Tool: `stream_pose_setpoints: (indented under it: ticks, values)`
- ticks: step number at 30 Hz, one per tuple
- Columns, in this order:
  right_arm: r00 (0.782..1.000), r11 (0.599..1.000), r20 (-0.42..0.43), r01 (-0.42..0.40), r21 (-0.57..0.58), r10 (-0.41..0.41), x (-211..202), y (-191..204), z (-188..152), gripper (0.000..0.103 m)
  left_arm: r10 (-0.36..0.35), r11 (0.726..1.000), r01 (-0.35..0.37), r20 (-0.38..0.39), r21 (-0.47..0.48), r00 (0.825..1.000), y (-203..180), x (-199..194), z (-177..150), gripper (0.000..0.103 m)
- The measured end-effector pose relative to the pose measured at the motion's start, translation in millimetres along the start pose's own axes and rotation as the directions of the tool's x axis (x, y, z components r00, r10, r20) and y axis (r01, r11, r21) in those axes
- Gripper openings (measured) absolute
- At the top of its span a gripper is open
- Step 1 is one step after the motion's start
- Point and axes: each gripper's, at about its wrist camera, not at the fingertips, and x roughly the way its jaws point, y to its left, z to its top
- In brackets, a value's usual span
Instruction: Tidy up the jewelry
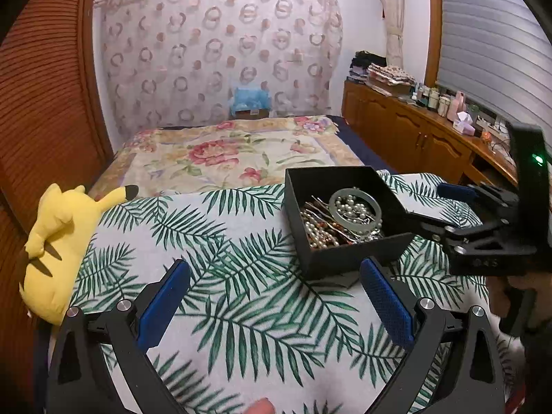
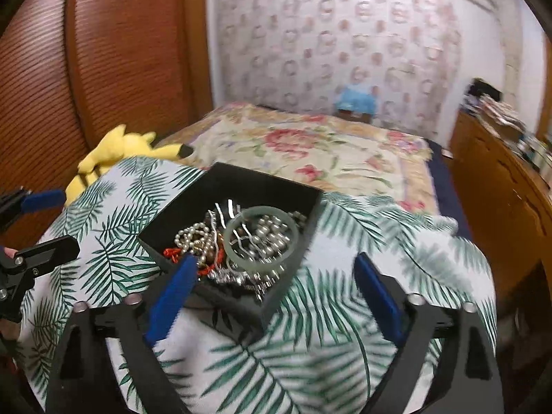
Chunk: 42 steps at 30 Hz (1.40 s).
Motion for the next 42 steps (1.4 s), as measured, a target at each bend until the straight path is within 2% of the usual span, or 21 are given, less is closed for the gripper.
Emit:
stream_pose_setpoints:
  ticks: [8,17,42]
  values:
    - [0.992,0.993,0.091,0.086,0.082,-0.093,-55.9,2.2,-32.0,0.100,0.003,1.000,-0.003,0.026,-0.003,1.000,-10.3,-23.6,-11.9,0.095]
    - [0.976,0.986,0.172,0.113,0.119,-0.133,-102.9,7.0,-47.3,0.100,0.010,1.000,-0.010,0.074,-0.002,0.997,-18.2,-49.1,-17.8,0.095]
    - [0.973,0.987,0.191,0.108,0.122,-0.130,-110.5,12.3,-49.3,0.100,0.017,1.000,-0.017,0.090,-0.007,0.996,-17.4,-57.6,-18.1,0.095]
